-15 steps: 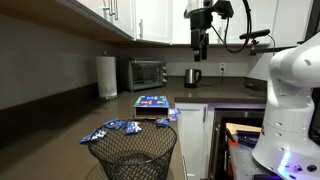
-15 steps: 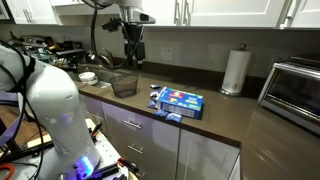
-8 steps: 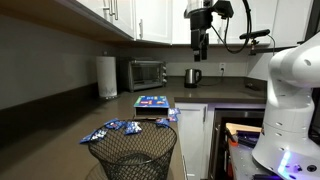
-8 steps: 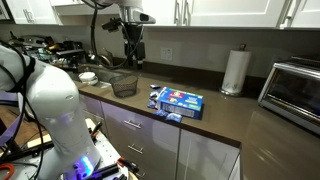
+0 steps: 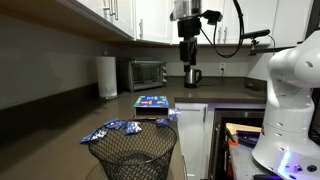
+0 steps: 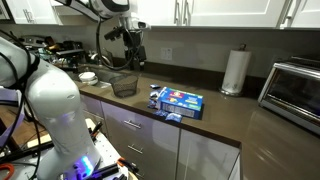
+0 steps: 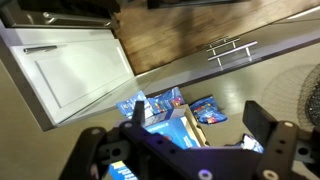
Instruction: Put the box upright on the countertop
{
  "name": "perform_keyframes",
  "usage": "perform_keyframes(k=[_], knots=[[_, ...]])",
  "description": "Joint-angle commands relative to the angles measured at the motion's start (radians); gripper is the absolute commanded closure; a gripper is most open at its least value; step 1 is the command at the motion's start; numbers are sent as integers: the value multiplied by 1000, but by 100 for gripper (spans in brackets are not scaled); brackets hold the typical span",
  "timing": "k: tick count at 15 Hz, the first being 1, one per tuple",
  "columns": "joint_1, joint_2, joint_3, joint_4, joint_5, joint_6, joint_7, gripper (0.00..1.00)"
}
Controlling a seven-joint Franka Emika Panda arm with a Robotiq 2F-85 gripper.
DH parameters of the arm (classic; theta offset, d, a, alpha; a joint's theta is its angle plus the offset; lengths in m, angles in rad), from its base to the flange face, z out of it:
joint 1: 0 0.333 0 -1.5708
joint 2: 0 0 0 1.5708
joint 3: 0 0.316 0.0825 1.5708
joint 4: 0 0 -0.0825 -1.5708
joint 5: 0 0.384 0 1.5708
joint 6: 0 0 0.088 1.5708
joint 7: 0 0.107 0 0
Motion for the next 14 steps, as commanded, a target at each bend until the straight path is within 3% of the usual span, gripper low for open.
perform_keyframes(k=[1,5,14], knots=[[9,174,100,70,-129,39,109,0],[16,350,166,161,-304,18,209,0],[118,650,129,318,-510,-7,296,0]])
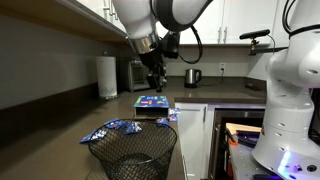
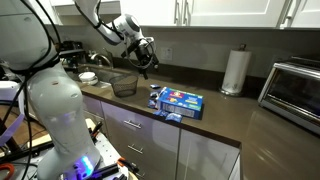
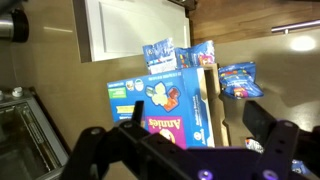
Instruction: Put the box upright on the countertop
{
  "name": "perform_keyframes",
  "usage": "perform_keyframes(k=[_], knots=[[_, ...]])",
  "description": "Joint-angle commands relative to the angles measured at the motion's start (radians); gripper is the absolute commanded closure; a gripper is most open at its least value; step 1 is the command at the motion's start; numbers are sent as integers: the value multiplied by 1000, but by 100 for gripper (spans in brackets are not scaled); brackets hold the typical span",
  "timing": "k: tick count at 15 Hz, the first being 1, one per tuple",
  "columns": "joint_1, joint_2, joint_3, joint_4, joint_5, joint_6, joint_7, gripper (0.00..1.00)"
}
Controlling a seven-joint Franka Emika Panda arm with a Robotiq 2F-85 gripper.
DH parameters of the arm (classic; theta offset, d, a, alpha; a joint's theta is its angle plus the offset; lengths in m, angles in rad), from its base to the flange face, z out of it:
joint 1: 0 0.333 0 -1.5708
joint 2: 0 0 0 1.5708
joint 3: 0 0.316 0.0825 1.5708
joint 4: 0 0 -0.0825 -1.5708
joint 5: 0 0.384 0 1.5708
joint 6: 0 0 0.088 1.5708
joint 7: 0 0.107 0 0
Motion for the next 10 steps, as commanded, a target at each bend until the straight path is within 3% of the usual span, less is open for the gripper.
perform_keyframes(k=[1,5,10], knots=[[69,128,-33,69,-60,-34,62,0],[133,223,-68,84,-102,-27,122,0],[208,345,-112,113,-237,-76,245,0]])
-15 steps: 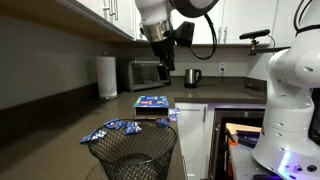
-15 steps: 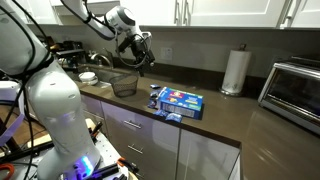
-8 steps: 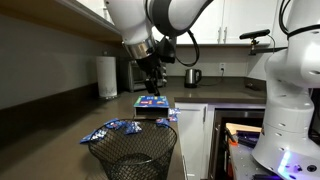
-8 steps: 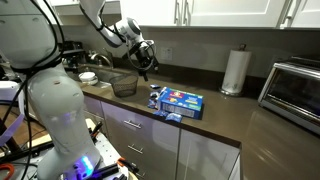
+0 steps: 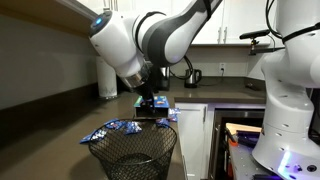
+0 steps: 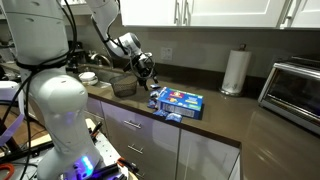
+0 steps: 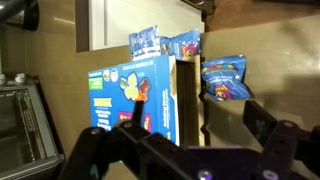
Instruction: Put the box upright on the countertop
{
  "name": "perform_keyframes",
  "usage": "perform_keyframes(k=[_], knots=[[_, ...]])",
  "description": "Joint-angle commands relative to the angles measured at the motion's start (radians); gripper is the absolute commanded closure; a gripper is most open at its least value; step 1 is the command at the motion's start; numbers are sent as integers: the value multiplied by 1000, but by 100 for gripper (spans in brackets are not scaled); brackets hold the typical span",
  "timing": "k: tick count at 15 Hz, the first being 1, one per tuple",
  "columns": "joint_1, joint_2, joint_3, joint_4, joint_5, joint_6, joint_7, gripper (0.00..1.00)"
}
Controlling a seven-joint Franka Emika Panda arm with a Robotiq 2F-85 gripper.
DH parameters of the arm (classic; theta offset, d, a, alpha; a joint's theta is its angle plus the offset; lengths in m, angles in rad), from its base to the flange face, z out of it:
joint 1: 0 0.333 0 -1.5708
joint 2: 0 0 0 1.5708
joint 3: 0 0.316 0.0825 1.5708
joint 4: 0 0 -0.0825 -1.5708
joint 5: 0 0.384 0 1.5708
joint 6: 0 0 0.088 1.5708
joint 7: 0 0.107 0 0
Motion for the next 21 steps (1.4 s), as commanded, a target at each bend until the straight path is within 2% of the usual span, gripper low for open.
perform_keyframes(k=[1,11,15,21], knots=[[55,99,-40,60,-102,-79,90,0],[108,254,-97,137,-243,-212,168,0],[100,263,-112,143,-293,-238,150,0],[84,246,-123,145,-368,-216,127,0]])
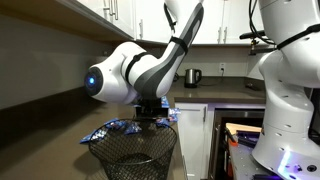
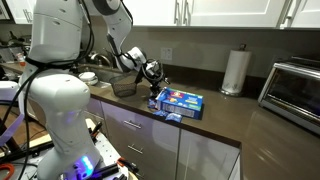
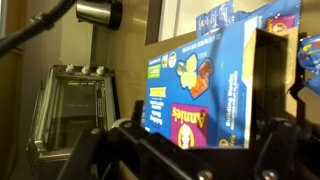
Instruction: Put the box upright on the countertop
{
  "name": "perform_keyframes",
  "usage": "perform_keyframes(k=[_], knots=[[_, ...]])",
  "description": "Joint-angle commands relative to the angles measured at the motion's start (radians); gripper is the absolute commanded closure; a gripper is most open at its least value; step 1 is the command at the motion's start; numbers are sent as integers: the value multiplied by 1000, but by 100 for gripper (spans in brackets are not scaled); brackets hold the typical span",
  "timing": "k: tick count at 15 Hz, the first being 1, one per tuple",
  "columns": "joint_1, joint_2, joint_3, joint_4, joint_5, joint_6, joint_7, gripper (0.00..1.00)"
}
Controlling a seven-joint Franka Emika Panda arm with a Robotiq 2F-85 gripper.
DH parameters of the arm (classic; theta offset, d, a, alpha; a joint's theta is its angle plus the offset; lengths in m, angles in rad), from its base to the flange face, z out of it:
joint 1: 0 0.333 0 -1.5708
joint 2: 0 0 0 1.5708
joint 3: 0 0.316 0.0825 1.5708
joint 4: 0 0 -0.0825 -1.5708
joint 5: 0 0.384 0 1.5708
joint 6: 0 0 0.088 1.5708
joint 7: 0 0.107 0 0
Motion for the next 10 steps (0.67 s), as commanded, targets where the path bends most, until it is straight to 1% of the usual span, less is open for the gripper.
perform_keyframes(k=[1,5,10], knots=[[-11,-5,-5,15,-55,-8,-22,0],[-31,3,-20,25,-103,10,-34,0],[-54,15,-33,36,-128,21,-44,0]])
